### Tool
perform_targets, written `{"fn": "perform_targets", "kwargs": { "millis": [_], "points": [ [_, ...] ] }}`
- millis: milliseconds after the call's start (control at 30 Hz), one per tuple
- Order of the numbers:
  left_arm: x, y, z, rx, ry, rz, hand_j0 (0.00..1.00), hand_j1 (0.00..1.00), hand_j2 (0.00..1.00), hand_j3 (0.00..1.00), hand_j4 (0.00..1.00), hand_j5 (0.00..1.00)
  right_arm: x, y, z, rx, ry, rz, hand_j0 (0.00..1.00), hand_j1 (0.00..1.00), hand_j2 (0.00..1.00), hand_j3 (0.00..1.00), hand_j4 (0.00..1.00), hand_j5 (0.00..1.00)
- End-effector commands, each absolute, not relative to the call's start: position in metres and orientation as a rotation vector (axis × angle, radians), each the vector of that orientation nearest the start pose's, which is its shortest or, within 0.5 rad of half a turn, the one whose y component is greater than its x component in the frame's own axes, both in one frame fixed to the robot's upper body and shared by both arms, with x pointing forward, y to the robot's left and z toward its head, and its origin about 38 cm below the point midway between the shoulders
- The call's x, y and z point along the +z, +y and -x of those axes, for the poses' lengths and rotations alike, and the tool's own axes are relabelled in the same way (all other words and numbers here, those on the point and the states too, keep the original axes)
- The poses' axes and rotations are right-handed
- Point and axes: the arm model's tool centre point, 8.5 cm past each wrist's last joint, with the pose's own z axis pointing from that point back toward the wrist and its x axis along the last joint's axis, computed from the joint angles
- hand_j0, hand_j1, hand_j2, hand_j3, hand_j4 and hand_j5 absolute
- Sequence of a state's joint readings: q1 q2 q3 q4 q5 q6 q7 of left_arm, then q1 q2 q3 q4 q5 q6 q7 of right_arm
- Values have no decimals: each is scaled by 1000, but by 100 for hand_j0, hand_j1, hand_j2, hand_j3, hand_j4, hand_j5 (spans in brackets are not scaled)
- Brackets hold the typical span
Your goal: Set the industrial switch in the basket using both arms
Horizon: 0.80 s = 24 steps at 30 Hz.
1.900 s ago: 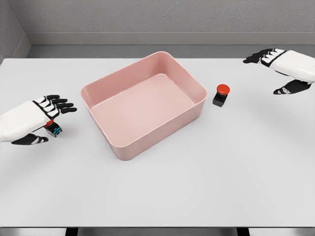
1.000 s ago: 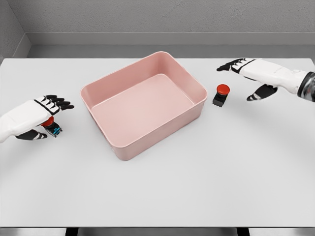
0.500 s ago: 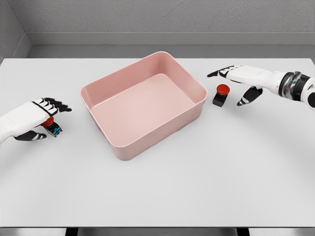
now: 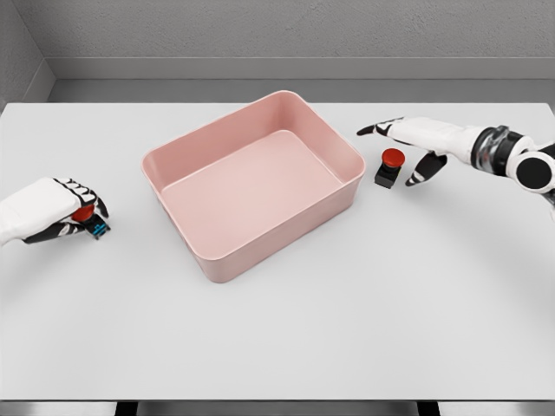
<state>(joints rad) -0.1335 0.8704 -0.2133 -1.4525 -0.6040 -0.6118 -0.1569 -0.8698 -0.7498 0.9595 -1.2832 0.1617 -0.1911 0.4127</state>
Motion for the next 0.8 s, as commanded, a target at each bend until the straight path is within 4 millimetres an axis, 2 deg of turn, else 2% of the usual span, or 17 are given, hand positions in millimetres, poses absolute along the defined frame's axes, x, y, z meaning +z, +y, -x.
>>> {"fn": "perform_targets", "kwargs": {
  "millis": [0, 67, 100, 167, 267, 367, 467, 567, 767],
  "points": [
    [162, 391, -366, -1788, -1487, -639, 36, 36, 36, 36, 36, 36, 191, -284, -492, 1714, -1249, 377, 97, 97, 97, 97, 97, 97],
    [174, 376, -363, -1807, -1550, -630, 32, 32, 32, 32, 32, 32, 191, -285, -493, 1712, -1247, 378, 96, 96, 96, 96, 96, 96],
    [181, 376, -362, -1818, -1558, -630, 29, 29, 29, 29, 29, 29, 191, -285, -493, 1712, -1245, 380, 96, 96, 96, 96, 96, 96],
    [186, 372, -361, -1820, -1579, -630, 29, 29, 29, 29, 29, 29, 188, -285, -493, 1714, -1240, 377, 94, 94, 94, 94, 94, 94],
    [210, 361, -360, -1849, -1645, -643, 29, 29, 29, 29, 29, 29, 181, -287, -495, 1705, -1223, 375, 94, 94, 94, 94, 94, 94],
    [224, 353, -361, -1864, -1688, -657, 29, 29, 29, 29, 29, 29, 180, -287, -495, 1705, -1218, 373, 94, 94, 94, 94, 94, 94],
    [242, 342, -362, -1878, -1747, -678, 29, 29, 29, 29, 29, 29, 177, -290, -495, 1705, -1209, 373, 88, 88, 88, 88, 88, 88],
    [250, 340, -364, -1881, -1767, -696, 29, 29, 29, 29, 29, 29, 176, -290, -495, 1711, -1207, 372, 80, 80, 80, 80, 80, 80],
    [262, 336, -367, -1871, -1805, -707, 29, 29, 29, 29, 29, 29, 177, -289, -495, 1714, -1211, 372, 72, 72, 72, 72, 72, 72]
  ]
}}
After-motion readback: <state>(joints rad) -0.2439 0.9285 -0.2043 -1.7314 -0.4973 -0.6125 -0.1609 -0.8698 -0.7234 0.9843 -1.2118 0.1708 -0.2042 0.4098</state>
